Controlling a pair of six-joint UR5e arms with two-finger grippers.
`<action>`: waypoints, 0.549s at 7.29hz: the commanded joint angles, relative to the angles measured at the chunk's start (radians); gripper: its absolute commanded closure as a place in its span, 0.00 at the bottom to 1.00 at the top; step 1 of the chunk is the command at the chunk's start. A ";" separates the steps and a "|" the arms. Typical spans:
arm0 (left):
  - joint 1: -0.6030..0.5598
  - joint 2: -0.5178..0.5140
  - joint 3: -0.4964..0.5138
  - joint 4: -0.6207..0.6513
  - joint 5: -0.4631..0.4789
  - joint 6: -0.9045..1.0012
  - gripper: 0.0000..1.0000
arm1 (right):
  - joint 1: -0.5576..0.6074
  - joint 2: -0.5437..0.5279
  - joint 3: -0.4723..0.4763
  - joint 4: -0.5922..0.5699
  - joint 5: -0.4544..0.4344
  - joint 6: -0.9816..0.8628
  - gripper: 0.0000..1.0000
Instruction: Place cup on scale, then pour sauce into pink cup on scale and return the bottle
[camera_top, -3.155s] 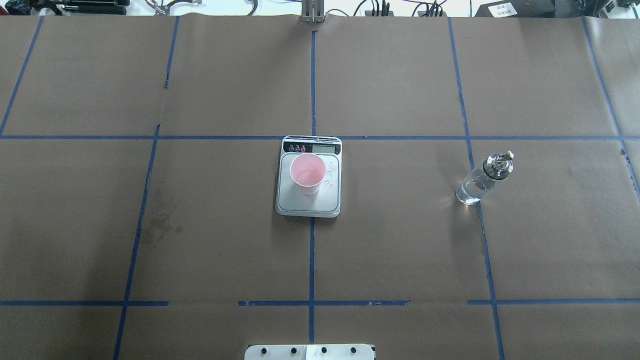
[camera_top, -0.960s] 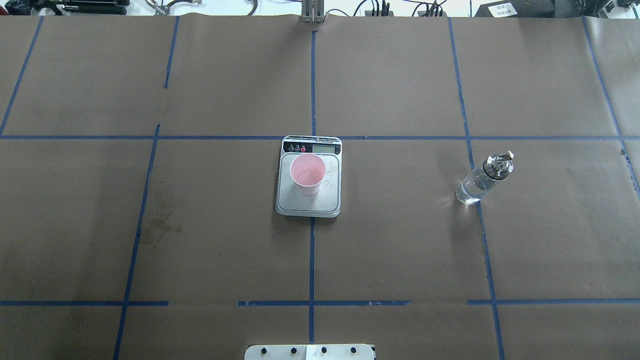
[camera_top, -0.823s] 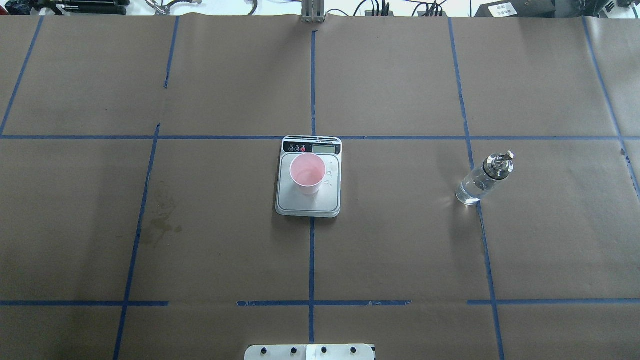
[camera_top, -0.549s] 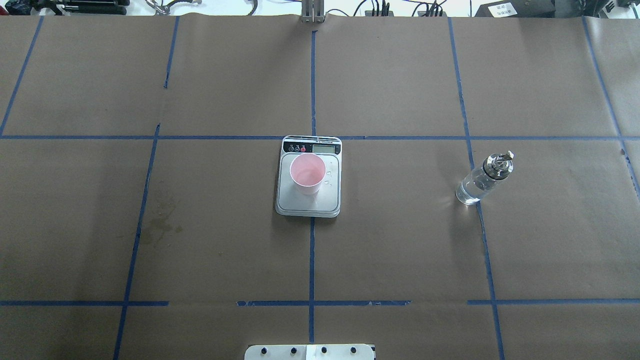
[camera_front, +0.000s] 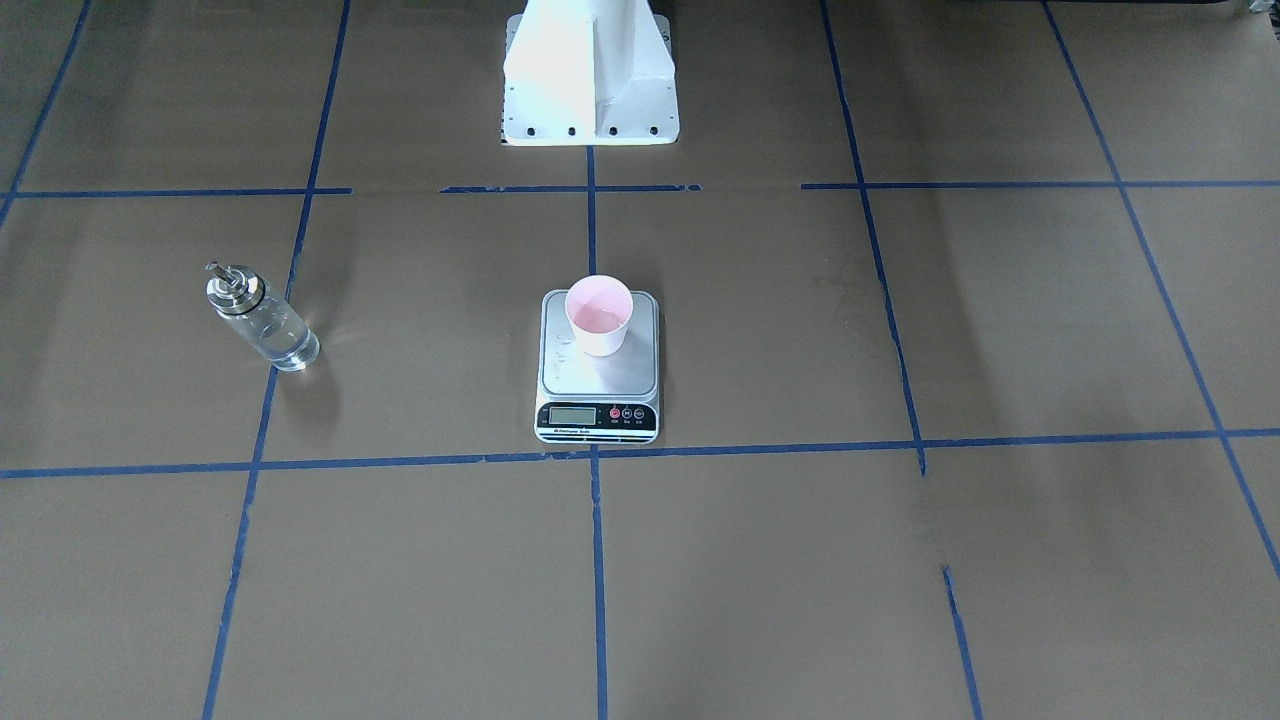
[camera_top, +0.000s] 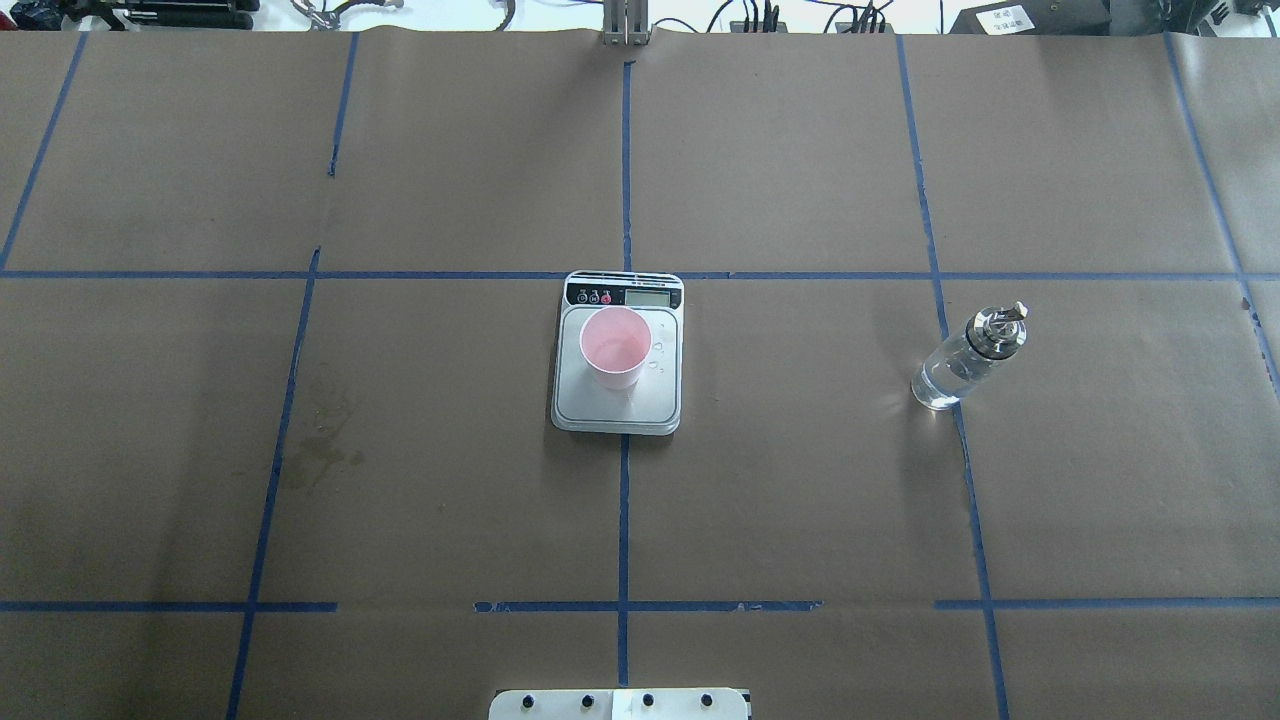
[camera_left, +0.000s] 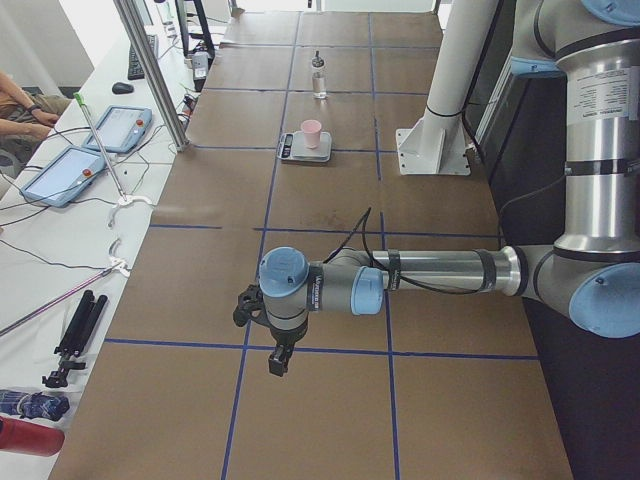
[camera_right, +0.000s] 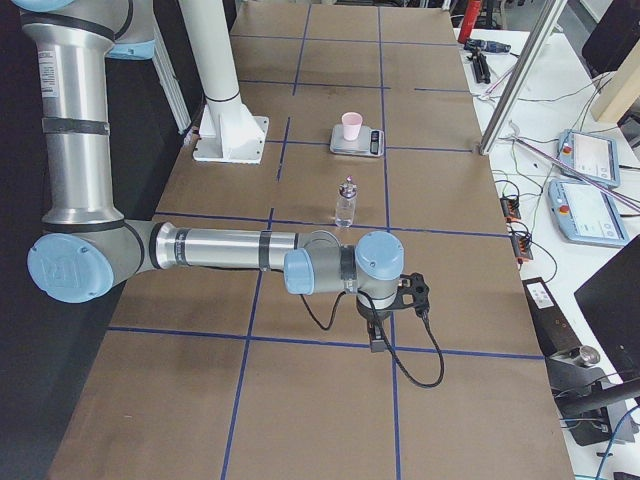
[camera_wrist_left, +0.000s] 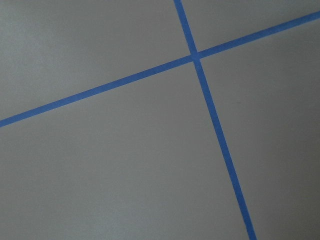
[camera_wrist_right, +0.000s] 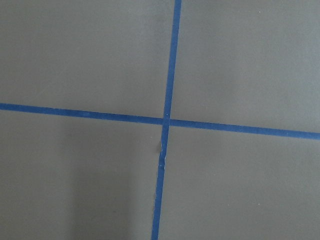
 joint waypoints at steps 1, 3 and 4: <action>-0.001 -0.002 0.000 -0.075 -0.001 -0.150 0.00 | 0.000 0.004 -0.003 0.013 0.004 0.003 0.00; -0.002 0.004 0.000 -0.076 -0.018 -0.149 0.00 | 0.000 0.005 -0.001 0.012 0.005 0.003 0.00; -0.002 0.007 0.000 -0.089 -0.041 -0.149 0.00 | 0.000 0.005 0.000 0.012 0.007 0.004 0.00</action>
